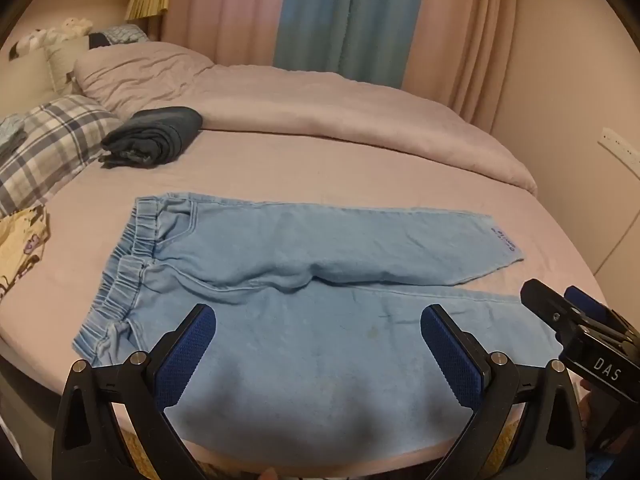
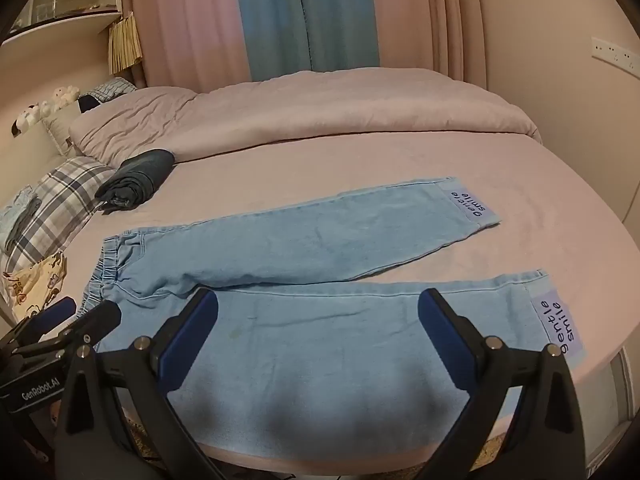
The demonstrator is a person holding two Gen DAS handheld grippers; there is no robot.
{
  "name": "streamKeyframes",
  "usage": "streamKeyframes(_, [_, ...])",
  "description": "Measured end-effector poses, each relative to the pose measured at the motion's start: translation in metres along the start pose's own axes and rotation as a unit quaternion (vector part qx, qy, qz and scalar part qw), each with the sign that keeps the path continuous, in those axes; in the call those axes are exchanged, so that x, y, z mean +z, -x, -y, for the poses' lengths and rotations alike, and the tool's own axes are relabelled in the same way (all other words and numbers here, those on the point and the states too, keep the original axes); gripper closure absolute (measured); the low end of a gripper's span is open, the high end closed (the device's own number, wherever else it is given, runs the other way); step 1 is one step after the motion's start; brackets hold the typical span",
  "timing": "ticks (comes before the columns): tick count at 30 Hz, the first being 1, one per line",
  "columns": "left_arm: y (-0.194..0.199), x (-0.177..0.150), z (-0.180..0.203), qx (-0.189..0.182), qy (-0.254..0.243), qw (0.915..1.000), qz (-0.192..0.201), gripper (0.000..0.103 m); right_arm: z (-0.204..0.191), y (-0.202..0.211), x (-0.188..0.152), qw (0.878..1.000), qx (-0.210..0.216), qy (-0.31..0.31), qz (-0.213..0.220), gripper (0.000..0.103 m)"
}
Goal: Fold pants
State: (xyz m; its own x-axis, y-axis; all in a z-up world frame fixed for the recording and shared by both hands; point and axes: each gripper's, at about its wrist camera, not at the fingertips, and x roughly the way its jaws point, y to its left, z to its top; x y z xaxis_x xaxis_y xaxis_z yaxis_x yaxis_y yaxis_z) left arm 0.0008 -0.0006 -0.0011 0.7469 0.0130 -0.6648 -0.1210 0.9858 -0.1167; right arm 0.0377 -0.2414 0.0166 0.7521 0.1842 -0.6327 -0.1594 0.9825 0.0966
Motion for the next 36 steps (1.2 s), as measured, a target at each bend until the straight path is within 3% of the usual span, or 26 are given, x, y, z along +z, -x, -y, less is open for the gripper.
streamKeyframes(3, [0.002,-0.006,0.009,0.007,-0.002,0.9999,0.012,0.000,0.001,0.000,-0.001,1.000,0.000,-0.004,-0.003,0.002])
streamKeyframes(5, [0.004,-0.008,-0.005,-0.022,0.015,0.9996,0.007,0.000,0.004,-0.001,0.000,1.000,0.006,-0.007,-0.009,0.002])
streamKeyframes(8, [0.000,-0.009,-0.008,-0.033,0.019,0.9992,-0.007,0.000,0.011,0.002,0.002,1.000,0.018,-0.012,-0.009,0.002])
streamKeyframes(14, [-0.001,-0.010,-0.006,-0.029,0.023,0.9992,-0.014,0.000,-0.001,0.004,-0.003,1.000,-0.003,0.004,-0.005,0.002])
streamKeyframes(19, [0.000,-0.009,-0.010,-0.036,0.038,0.9985,-0.016,0.000,0.000,0.003,-0.005,1.000,-0.001,0.003,-0.007,0.002])
streamKeyframes(36, [0.007,-0.008,-0.001,-0.030,0.020,0.9993,-0.004,0.000,-0.001,0.003,-0.007,1.000,0.000,0.004,-0.009,0.002])
